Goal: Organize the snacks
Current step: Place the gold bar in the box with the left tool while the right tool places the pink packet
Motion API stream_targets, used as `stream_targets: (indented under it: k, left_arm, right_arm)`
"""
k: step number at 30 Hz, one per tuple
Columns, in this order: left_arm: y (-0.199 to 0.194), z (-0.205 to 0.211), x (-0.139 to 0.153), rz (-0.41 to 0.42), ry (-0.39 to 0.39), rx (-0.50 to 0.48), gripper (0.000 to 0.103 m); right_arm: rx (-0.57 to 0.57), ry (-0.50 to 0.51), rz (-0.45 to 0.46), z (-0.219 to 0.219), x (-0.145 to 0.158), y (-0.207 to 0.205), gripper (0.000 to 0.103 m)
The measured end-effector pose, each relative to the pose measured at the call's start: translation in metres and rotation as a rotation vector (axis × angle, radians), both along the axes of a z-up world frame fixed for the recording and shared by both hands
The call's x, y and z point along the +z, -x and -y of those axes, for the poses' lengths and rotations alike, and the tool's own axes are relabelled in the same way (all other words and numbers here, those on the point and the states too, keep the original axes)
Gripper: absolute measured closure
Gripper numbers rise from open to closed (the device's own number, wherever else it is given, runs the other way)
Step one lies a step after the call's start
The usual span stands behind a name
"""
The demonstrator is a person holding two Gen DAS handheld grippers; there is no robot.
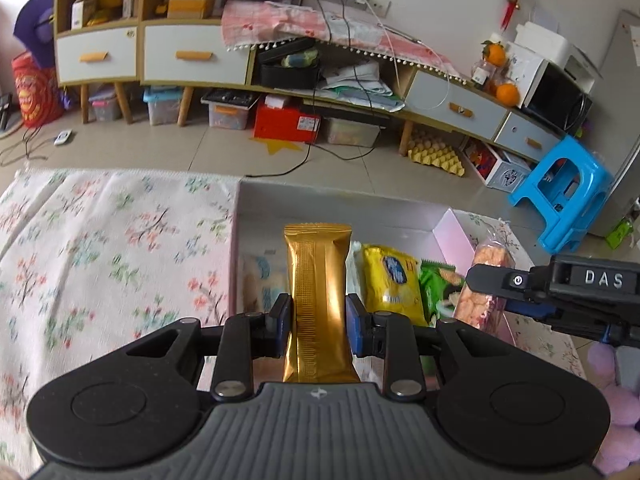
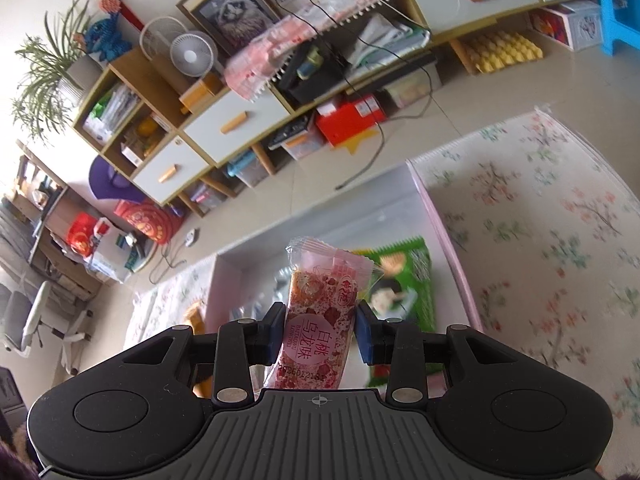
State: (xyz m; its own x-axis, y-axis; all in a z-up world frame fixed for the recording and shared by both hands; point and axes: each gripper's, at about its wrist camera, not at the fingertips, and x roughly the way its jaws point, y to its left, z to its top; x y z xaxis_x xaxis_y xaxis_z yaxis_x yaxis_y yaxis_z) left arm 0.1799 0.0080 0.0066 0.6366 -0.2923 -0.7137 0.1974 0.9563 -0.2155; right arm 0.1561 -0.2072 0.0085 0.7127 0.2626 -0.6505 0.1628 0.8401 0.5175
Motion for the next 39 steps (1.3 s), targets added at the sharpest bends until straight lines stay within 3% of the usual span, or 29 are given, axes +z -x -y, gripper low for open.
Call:
stream_targets:
  k: [11,23,28,30,39]
  left_arm:
    - [-0.040,0.014,-0.013,0.000,-0.079,0.014,0.077]
    - [-0.051,0.010,-0.018,-0.015,-0.071,0.039,0.076]
    - [-0.046,0.012,-0.015,0.004,-0.088,0.035,0.060]
    - [-0.045,0.012,-0.014,0.002,-0.095,0.029,0.057]
    - [-0.036,0.010,-0.003,0.009,-0.107,0.028,0.045]
  right_arm:
    - [0.038,0.064,-0.002,-0.008,-0.018,-0.020,0.068]
    - [0.065,0.061,-0.034,-0.012,-0.027,-0.023,0.066]
    - [0.053,0.037,-0.031,-0.008,-0.024,-0.022,0.060]
    - [0.044,0.024,-0.029,-0.006,-0.023,-0.020,0.053]
    - [0.043,0.029,-0.016,-0.004,-0.014,-0.013,0.043]
